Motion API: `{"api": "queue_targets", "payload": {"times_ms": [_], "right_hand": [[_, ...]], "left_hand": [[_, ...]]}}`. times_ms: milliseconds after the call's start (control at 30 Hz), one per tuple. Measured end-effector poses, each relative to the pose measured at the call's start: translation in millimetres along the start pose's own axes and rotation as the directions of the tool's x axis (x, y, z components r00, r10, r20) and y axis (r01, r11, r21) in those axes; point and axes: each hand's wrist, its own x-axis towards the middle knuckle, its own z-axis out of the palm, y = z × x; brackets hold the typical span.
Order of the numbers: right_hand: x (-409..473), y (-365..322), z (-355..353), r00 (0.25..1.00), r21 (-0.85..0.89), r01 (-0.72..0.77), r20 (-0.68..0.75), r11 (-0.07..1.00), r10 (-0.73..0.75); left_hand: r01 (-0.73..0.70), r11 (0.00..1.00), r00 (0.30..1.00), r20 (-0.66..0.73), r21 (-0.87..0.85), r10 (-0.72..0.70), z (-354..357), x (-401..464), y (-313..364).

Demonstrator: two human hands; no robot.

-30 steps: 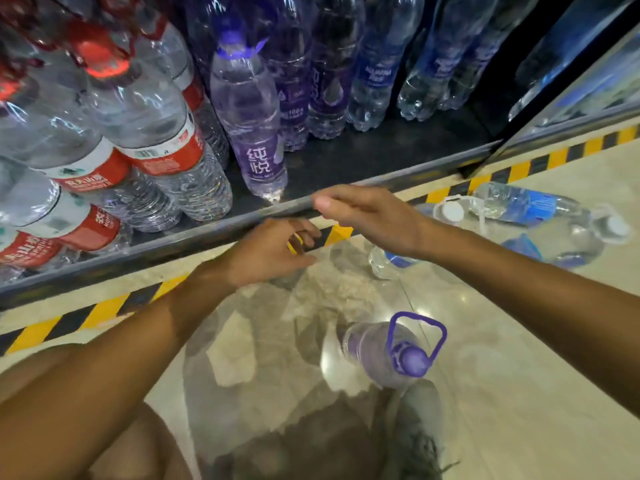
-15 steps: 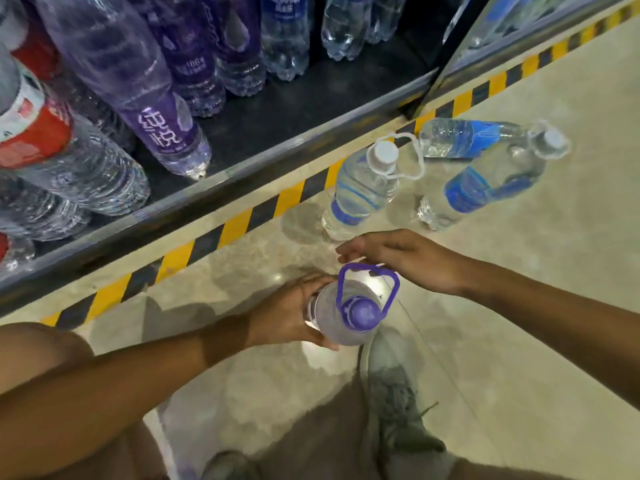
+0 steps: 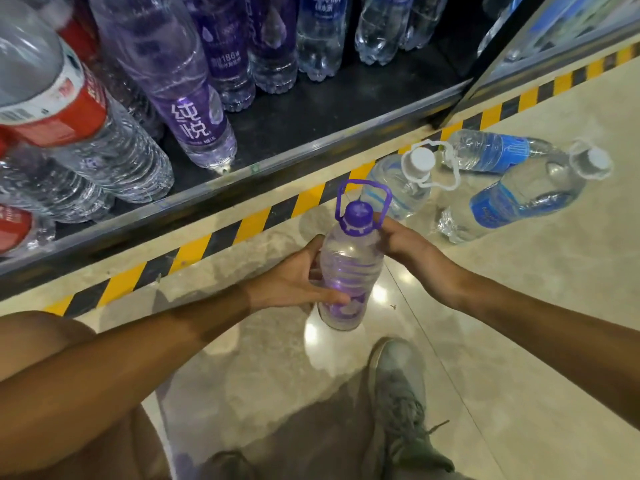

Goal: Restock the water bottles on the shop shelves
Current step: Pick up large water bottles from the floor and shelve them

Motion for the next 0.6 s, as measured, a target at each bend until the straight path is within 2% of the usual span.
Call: {"api": "queue_targets", "payload": {"times_ms": [100, 233, 433, 600], "right_hand": [[-15.0, 0.1, 0.9, 0.999, -0.081, 0.041, 0.033, 0.996, -0.039], [-4.9, 1.9, 6.6, 0.991, -0.232, 0.081, -0.089, 0.969, -0.104], [6.6, -2.3, 9.4, 0.988, -0.217, 0.095, -0.097, 0.972, -0.118], [8.5, 0.0, 22.7, 0.987, -0.217, 0.099, -0.102, 0.971, -0.124]], "left_hand": [[-0.003, 1.000, 0.999, -0.040, -0.028, 0.002, 4.9, -1.0, -4.3], [-0.002, 0.998, 0.997, -0.080, -0.060, -0.003, 13.5, -2.5, -8.9], [-0.022, 0.998, 0.992, -0.125, -0.052, 0.015, 16.5, -3.0, -13.6], [0.052, 0.986, 0.969, -0.231, -0.159, -0.088, 18.4, -9.2, -16.5]]}}
